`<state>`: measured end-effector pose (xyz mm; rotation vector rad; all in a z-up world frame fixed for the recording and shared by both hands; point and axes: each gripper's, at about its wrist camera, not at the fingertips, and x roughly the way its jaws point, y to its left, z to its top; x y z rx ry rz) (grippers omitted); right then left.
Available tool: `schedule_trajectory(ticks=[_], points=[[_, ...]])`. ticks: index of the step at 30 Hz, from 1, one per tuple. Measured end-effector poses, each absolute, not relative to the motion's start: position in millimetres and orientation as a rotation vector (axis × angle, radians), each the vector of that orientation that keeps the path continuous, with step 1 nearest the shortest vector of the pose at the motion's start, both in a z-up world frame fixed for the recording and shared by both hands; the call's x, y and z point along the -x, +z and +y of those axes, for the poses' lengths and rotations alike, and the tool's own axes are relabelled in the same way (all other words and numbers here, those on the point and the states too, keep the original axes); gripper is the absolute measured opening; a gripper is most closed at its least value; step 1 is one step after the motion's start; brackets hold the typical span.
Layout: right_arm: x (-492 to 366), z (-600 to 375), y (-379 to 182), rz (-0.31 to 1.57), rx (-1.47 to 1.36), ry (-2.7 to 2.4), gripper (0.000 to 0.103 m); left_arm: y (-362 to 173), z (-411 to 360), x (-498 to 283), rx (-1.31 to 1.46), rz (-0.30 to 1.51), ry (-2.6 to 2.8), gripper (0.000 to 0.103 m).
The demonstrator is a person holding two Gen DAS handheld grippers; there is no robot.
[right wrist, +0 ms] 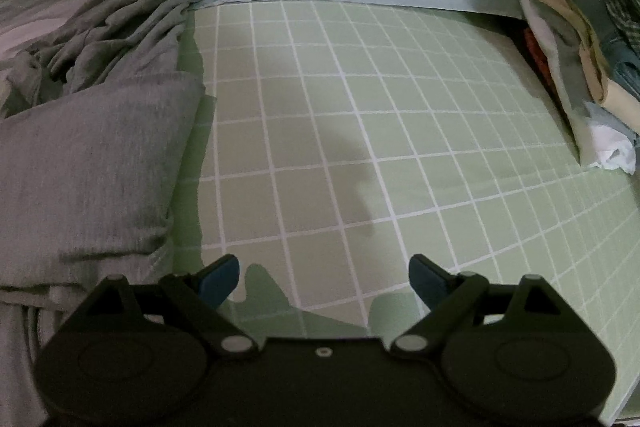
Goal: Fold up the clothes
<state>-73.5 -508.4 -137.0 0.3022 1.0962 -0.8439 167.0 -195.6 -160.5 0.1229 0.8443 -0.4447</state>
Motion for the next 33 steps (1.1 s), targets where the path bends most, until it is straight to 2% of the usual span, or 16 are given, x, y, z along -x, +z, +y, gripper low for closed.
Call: schedule_trajectory(ticks=[1, 3, 4, 6, 8, 16, 24, 25, 27, 28, 29, 30, 31, 33], points=[[73, -508, -137, 1.095, -0.297, -0.839, 0.092, -161, -197, -166, -0.149, 0.830, -0.426, 0.040], [73, -507, -137, 1.092, -0.288, -0.830, 0.092, -161, -197, -166, -0.143, 0.820, -0.413, 0.036], [73, -506, -137, 1.090, -0.285, -0.827, 0.092, -161, -195, -167, -0.130, 0.820, -0.409, 0.026], [75, -507, -136, 1.084, -0.289, -0.826, 0.092, -160, -191, -170, -0.085, 0.834, -0.409, 0.014], [78, -509, -135, 1.072, -0.308, -0.830, 0.092, -157, -187, -174, -0.038, 0.864, -0.400, 0.008], [99, -518, -133, 0.978, -0.432, -0.842, 0.092, -103, -194, -162, 0.073, 0.837, -0.480, 0.006], [126, -524, -131, 0.889, -0.499, -0.860, 0.092, -53, -265, -104, 0.069, 0.791, -0.735, 0.007], [129, -525, -130, 0.881, -0.500, -0.868, 0.092, -49, -277, -96, 0.045, 0.794, -0.769, 0.013], [133, -527, -128, 0.871, -0.495, -0.876, 0.092, -51, -298, -79, -0.030, 0.790, -0.807, 0.016], [134, -527, -126, 0.863, -0.491, -0.872, 0.092, -54, -306, -72, -0.076, 0.796, -0.808, 0.033], [135, -526, -125, 0.854, -0.488, -0.868, 0.092, -58, -311, -68, -0.117, 0.811, -0.796, 0.045], [135, -525, -122, 0.841, -0.481, -0.859, 0.093, -62, -312, -65, -0.147, 0.818, -0.779, 0.068], [134, -524, -119, 0.828, -0.474, -0.849, 0.096, -65, -312, -63, -0.176, 0.823, -0.760, 0.080], [130, -520, -114, 0.799, -0.453, -0.823, 0.101, -68, -304, -64, -0.202, 0.818, -0.707, 0.085]])
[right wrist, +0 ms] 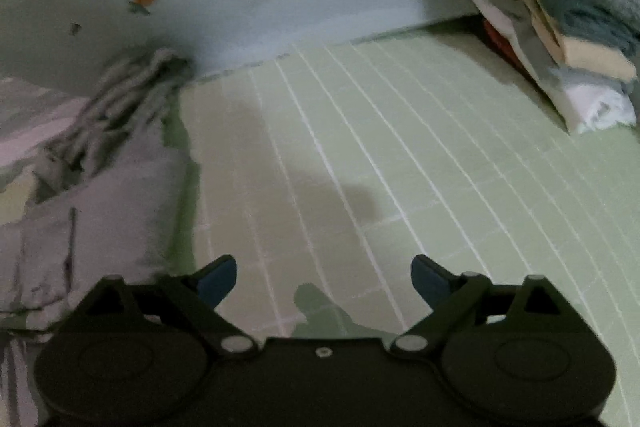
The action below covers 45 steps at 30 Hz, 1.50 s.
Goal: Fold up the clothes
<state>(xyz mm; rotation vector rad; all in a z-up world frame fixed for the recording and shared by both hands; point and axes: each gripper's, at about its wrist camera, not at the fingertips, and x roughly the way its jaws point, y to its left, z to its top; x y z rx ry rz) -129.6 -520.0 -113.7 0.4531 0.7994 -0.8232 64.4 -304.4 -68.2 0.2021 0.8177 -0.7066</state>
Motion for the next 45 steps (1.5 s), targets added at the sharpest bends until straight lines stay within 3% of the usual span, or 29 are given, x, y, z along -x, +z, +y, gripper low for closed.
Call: schedule_trajectory(ticks=[2, 15, 24, 29, 33, 34, 38, 45], points=[[120, -515, -109, 0.779, -0.429, -0.784, 0.103, -71, -297, -69, -0.229, 0.826, -0.640, 0.093], [3, -465, -110, 0.866, -0.344, -0.496, 0.101, -122, -258, -128, -0.208, 1.022, -0.442, 0.097], [-32, -444, -135, 0.917, -0.388, -0.382, 0.060, -148, -255, -140, -0.190, 1.061, -0.469, 0.103], [-39, -429, -140, 0.941, -0.305, -0.314, 0.054, -153, -255, -138, -0.182, 1.031, -0.480, 0.103], [-36, -423, -137, 0.940, -0.270, -0.252, 0.011, -155, -253, -136, -0.173, 1.010, -0.476, 0.103], [-34, -422, -135, 0.930, -0.269, -0.237, 0.008, -154, -253, -137, -0.174, 1.019, -0.477, 0.103], [-19, -421, -114, 0.854, -0.271, -0.203, 0.006, -146, -256, -151, -0.160, 1.127, -0.477, 0.103], [33, -454, -76, 0.733, -0.311, -0.343, 0.006, -94, -268, -121, -0.200, 0.931, -0.533, 0.103]])
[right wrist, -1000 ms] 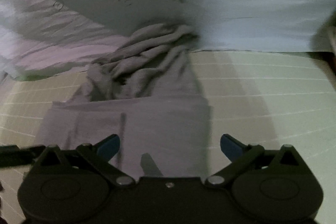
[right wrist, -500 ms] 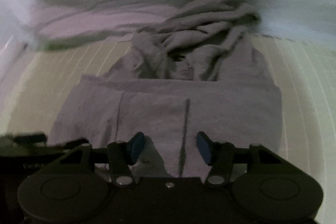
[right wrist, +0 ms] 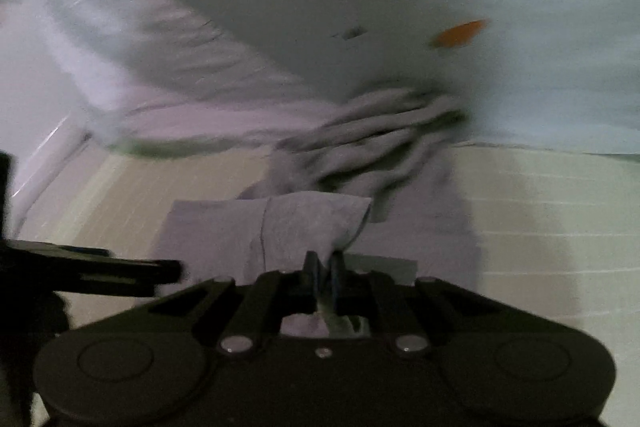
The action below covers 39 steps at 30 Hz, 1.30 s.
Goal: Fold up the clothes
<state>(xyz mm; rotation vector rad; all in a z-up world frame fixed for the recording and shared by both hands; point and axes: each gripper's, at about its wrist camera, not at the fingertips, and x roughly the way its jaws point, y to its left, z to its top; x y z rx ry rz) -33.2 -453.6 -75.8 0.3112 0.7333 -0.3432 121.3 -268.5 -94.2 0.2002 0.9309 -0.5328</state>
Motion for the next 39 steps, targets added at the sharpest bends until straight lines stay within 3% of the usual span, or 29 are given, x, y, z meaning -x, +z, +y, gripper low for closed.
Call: schedule_trajectory(ticks=[3, 5, 8, 10, 12, 15, 23, 28, 32, 35, 36, 38, 39], points=[[46, -482, -92, 0.807, -0.388, -0.435, 0.008, -87, -277, -115, -0.190, 0.911, -0.548, 0.103], [50, -494, -103, 0.853, -0.420, -0.467, 0.015, -86, -283, -112, -0.198, 0.905, -0.552, 0.103], [53, -503, -102, 0.841, -0.427, -0.520, 0.045, -87, -291, -112, -0.228, 0.895, -0.566, 0.103], [49, -510, -96, 0.804, -0.425, -0.546, 0.078, -89, -297, -116, -0.243, 0.893, -0.557, 0.103], [42, -516, -91, 0.770, -0.400, -0.573, 0.087, -91, -302, -124, -0.242, 0.893, -0.545, 0.103], [23, -531, -88, 0.734, -0.378, -0.579, 0.084, -91, -312, -140, -0.225, 0.876, -0.550, 0.103], [-54, -567, -96, 0.679, -0.368, -0.539, 0.055, -101, -347, -210, -0.176, 0.833, -0.573, 0.101], [-106, -589, -118, 0.712, -0.413, -0.503, 0.038, -119, -371, -255, -0.145, 0.873, -0.619, 0.084], [-135, -600, -140, 0.761, -0.451, -0.508, 0.037, -135, -389, -272, -0.127, 0.943, -0.652, 0.080], [-147, -602, -149, 0.798, -0.435, -0.528, 0.034, -145, -403, -275, -0.154, 0.968, -0.665, 0.063], [-149, -601, -150, 0.806, -0.421, -0.531, 0.028, -148, -405, -276, -0.158, 0.979, -0.659, 0.054], [-150, -600, -149, 0.817, -0.385, -0.524, 0.015, -151, -406, -276, -0.138, 0.981, -0.635, 0.047], [-151, -599, -149, 0.822, -0.367, -0.520, 0.012, -151, -406, -276, -0.120, 0.986, -0.637, 0.034]])
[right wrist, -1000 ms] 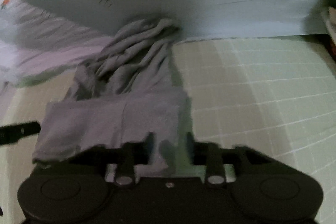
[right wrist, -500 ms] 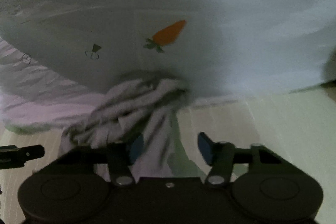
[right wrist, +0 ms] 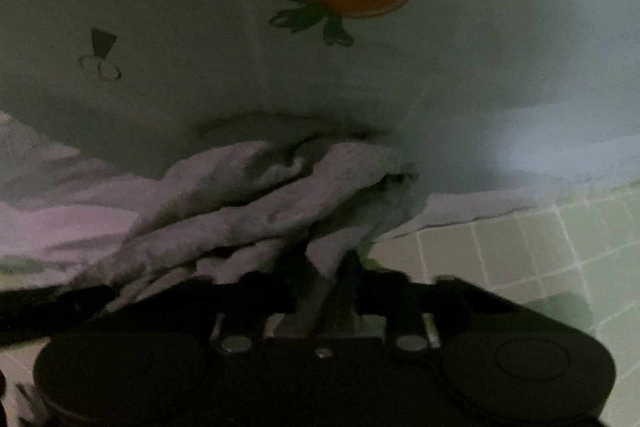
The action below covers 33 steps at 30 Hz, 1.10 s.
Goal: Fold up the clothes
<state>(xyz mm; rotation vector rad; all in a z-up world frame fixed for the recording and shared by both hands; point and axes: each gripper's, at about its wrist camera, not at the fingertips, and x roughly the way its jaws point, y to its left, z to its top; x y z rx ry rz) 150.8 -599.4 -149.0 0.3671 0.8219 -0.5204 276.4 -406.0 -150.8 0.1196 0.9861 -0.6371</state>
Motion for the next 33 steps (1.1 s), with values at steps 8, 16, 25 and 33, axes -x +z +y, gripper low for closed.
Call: schedule_trajectory(ticks=[8, 16, 25, 33], points=[[-117, -582, -116, 0.726, -0.284, -0.551, 0.008, -118, -392, -251, -0.077, 0.857, -0.642, 0.010], [-26, -533, -57, 0.570, -0.196, -0.615, 0.007, -57, -322, -187, -0.030, 0.682, -0.617, 0.009], [70, -481, -82, 0.702, -0.169, -0.595, 0.009, -82, -243, -105, -0.084, 0.821, -0.568, 0.018], [79, -475, -84, 0.722, -0.201, -0.580, 0.039, -86, -249, -100, -0.106, 0.861, -0.575, 0.049]])
